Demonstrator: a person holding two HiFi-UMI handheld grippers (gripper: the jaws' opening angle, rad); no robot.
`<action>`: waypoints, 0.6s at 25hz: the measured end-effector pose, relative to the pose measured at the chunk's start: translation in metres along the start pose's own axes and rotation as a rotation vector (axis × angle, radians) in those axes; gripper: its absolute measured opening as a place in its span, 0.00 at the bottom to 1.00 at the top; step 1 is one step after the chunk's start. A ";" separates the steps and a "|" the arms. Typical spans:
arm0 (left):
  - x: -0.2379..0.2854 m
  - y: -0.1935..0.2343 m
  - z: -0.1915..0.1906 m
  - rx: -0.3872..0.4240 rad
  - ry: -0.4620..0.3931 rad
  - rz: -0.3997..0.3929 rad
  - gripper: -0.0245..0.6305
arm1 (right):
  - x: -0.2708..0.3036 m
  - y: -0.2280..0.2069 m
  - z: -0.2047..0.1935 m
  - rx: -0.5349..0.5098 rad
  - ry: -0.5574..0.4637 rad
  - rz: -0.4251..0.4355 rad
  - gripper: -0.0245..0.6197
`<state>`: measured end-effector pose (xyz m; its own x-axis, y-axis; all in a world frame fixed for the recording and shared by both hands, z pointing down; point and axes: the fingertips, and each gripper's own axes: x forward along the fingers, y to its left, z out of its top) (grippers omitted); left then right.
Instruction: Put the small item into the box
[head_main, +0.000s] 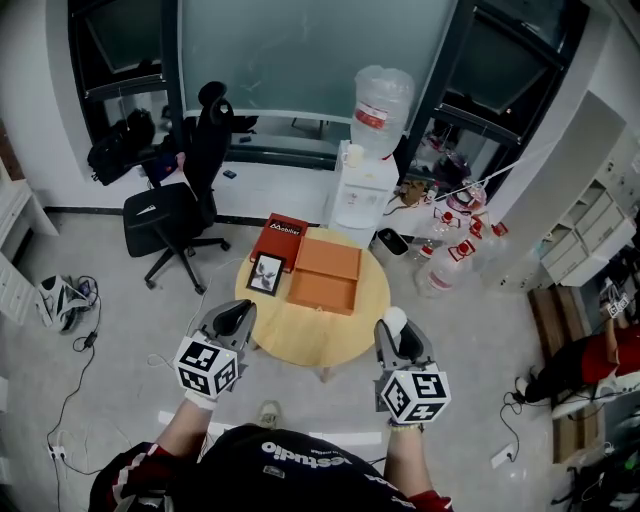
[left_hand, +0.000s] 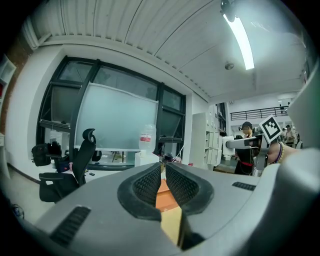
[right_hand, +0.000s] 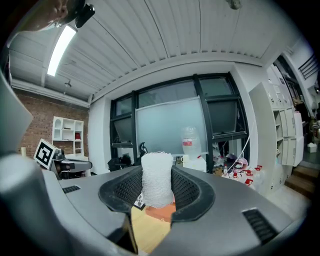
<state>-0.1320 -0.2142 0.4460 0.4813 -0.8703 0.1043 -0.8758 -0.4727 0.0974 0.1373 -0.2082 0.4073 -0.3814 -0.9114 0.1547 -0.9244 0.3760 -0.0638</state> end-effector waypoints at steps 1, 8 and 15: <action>0.005 0.003 0.002 0.002 0.000 -0.006 0.10 | 0.004 -0.001 0.002 0.002 -0.001 -0.004 0.33; 0.039 0.027 0.013 -0.003 -0.009 -0.046 0.10 | 0.035 -0.007 0.012 -0.001 0.006 -0.038 0.33; 0.070 0.052 0.017 -0.019 0.002 -0.085 0.10 | 0.066 -0.006 0.024 -0.009 0.014 -0.064 0.33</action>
<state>-0.1443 -0.3015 0.4412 0.5540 -0.8269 0.0964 -0.8310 -0.5422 0.1246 0.1174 -0.2747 0.3944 -0.3213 -0.9313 0.1718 -0.9469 0.3185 -0.0442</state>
